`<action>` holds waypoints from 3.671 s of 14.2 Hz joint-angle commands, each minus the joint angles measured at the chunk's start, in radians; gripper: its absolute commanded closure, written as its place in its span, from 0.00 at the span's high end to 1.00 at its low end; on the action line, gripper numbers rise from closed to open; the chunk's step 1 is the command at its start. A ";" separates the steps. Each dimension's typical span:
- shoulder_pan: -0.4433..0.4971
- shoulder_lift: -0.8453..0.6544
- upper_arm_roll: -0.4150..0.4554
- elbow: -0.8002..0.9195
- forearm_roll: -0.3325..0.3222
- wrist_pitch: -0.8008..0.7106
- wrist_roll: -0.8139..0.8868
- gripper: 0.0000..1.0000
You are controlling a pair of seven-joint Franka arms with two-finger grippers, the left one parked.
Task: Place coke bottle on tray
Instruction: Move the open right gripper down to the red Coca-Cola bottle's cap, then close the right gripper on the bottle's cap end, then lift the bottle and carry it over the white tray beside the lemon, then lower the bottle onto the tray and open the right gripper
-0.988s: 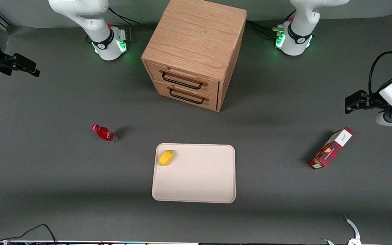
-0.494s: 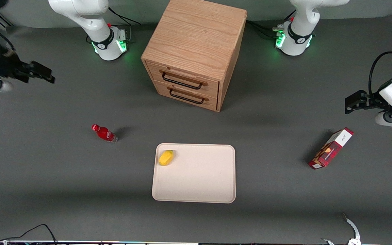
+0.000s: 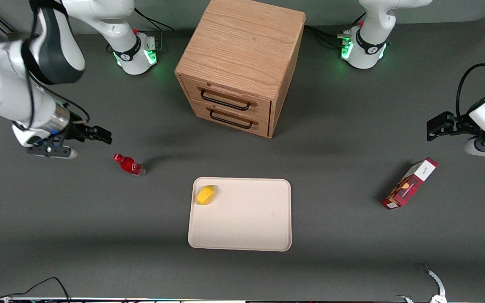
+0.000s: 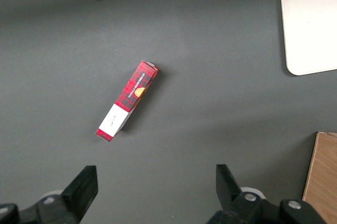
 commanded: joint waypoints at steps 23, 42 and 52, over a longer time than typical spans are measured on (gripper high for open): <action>0.029 0.098 0.041 0.310 -0.128 -0.206 0.021 0.00; 0.259 0.897 0.210 1.236 -0.277 -0.211 0.849 0.00; 0.264 0.948 0.251 1.213 -0.363 -0.162 0.909 1.00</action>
